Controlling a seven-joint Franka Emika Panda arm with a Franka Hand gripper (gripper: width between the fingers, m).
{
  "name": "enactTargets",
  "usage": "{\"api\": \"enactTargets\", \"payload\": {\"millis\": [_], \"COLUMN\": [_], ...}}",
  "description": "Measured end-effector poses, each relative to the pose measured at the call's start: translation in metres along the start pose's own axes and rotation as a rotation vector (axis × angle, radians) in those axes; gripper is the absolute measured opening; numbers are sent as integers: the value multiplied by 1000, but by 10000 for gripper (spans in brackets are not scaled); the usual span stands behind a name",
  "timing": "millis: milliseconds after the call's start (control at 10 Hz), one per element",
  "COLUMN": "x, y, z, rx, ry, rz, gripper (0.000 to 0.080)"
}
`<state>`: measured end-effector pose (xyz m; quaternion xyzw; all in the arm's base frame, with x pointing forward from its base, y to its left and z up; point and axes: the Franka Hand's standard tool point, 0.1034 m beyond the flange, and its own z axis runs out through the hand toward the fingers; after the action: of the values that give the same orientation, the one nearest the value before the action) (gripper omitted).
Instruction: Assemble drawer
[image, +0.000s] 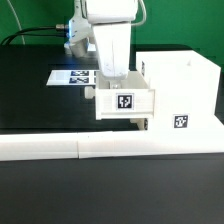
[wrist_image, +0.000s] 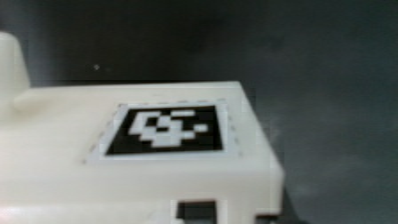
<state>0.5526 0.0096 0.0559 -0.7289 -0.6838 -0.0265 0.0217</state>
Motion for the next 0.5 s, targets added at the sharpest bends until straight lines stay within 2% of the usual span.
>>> {"api": "enactTargets", "payload": {"millis": [500], "x": [0], "y": [0], "z": [0], "rx": [0], "ry": [0], "rz": [0], "gripper": [42]}}
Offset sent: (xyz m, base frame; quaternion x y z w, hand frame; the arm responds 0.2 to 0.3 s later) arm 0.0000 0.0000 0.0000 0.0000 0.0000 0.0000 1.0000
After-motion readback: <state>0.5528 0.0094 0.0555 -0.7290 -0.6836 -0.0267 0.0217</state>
